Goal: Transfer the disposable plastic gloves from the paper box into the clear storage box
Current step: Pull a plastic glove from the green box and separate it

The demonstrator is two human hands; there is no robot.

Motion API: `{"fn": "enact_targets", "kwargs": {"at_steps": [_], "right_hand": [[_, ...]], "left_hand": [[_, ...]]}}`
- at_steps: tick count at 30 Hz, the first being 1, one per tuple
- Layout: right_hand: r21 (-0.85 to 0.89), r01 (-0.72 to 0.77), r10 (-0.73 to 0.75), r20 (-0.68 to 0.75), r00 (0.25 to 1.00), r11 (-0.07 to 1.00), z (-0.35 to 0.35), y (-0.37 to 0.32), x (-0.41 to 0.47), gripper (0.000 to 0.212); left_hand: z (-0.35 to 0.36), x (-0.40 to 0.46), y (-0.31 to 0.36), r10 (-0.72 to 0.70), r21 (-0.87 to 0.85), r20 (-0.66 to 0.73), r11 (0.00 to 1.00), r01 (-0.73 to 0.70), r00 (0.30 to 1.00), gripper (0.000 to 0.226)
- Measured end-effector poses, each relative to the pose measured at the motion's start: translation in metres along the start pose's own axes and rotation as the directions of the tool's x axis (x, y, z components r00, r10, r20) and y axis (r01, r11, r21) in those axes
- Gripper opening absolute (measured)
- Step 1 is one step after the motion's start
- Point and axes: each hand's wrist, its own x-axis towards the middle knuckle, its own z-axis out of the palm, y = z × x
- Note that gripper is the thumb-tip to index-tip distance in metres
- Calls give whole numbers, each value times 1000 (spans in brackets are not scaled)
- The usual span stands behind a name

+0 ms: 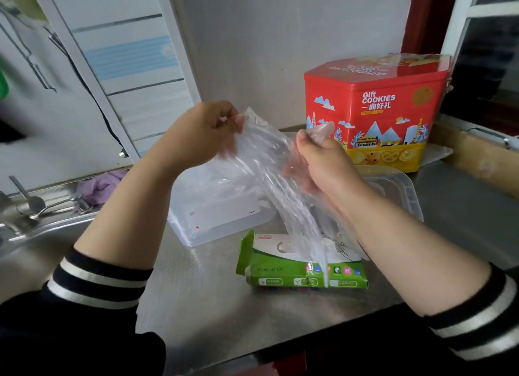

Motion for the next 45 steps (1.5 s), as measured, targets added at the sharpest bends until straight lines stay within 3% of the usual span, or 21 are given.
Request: {"fn": "enact_targets", "kwargs": {"at_steps": [4,8,11,14,16,19,23,29,37,39,41,42,45], "right_hand": [[-161,75,-78,-13,997,984,-4,0,18,39],[102,32,-21,-103,994,994,-13,7,38,31],[132,-1,17,-122,992,991,-24,15,40,24],[31,18,-16,-82,997,999,-25,25,33,18],[-28,25,-26,-27,999,999,-20,31,26,12],[-146,60,-49,78,996,987,-13,39,15,15],[-381,146,-49,251,967,913,-11,44,6,17],[-641,284,44,445,894,713,-17,48,-9,21],[-719,302,64,434,899,626,-24,47,-13,20],[-725,302,56,424,904,619,-24,47,-14,19],[-732,294,63,417,907,614,-24,48,-14,21],[-743,285,82,415,906,605,-25,48,-14,23],[-821,306,192,440,877,482,-27,44,-19,41]], "left_hand": [[-4,12,-9,-85,-74,-60,994,81,995,26],[-8,29,-40,-241,-128,-124,966,226,963,23],[-10,33,-72,-393,-141,-221,918,370,893,21],[-4,27,-99,-440,97,-323,865,492,838,21],[2,19,-103,-416,321,-340,792,520,844,30],[11,9,-99,-399,563,-268,674,479,877,44],[18,3,-99,-437,810,-64,503,303,897,30],[25,-3,-101,-529,923,221,385,0,819,20],[-4,12,-78,-462,899,157,433,67,873,32],[-2,15,-66,-436,824,249,565,48,865,42],[7,20,-61,-483,633,428,763,128,764,64],[15,22,-62,-512,545,503,813,204,697,73],[45,24,-73,-570,454,629,821,345,528,77]]}}
